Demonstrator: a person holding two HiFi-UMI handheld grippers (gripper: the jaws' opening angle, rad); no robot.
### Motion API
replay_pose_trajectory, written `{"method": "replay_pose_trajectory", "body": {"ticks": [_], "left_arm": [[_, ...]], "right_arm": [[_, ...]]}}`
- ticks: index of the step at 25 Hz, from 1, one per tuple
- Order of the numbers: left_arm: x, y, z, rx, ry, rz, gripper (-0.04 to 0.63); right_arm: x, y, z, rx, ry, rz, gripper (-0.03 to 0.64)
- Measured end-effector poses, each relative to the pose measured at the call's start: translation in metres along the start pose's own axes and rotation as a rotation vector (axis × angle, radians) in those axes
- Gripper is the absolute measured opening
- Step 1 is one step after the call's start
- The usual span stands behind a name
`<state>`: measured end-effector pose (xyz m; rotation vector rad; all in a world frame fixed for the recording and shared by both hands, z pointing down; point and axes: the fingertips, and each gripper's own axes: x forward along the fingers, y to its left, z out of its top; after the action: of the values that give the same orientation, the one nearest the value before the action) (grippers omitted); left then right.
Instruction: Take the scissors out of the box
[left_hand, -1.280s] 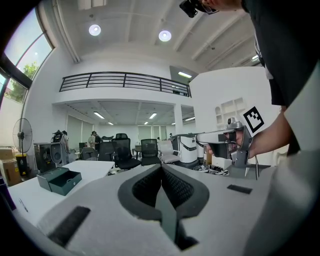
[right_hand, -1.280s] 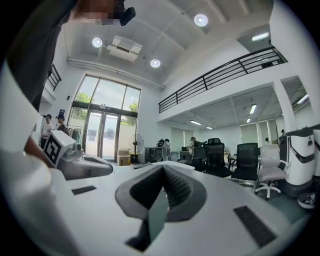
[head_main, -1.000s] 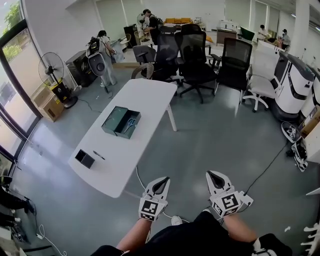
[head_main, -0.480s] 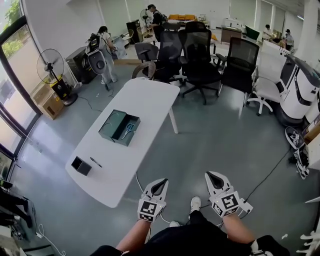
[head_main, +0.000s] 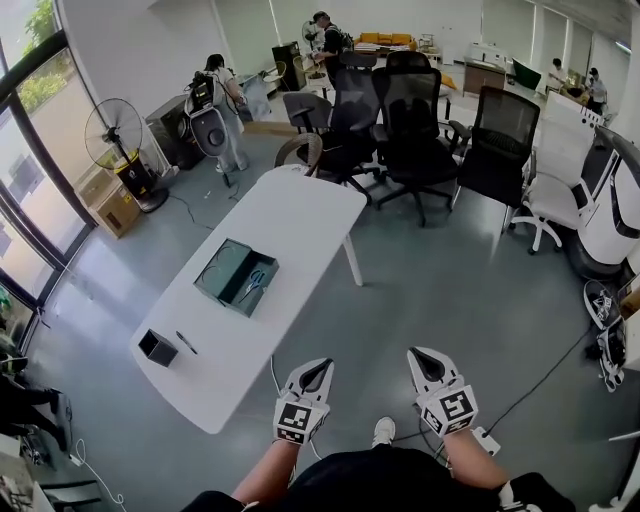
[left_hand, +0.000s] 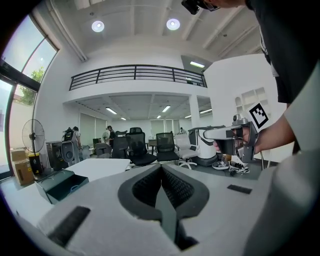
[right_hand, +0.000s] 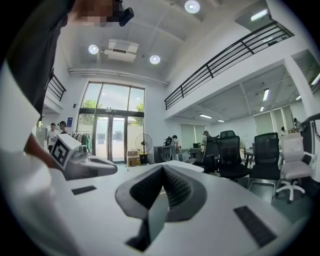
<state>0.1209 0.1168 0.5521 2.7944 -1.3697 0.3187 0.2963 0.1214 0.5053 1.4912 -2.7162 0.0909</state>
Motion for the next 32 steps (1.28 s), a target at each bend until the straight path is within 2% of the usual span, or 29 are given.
{"method": "replay_pose_trajectory", "body": {"ticks": [9,17,21,32], "left_arm": [[0.049,0.007,0.015,-0.008,0.016,0.060,0.012],[0.077,0.040,0.002,-0.042,0.029,0.100,0.012],[0.094,0.077,-0.001,-0.058,0.011,0.120,0.012],[0.127,0.218,0.006,-0.088,-0.033,0.188,0.012]], "right_arm": [[0.032,-0.055,-0.003,0.010,-0.004,0.060,0.006],[0.083,-0.073,-0.001,0.009,-0.006,0.101,0.006],[0.128,-0.075,0.005,-0.013,-0.009,0.122,0.006],[0.279,-0.056,0.031,-0.080,0.000,0.205,0.006]]}}
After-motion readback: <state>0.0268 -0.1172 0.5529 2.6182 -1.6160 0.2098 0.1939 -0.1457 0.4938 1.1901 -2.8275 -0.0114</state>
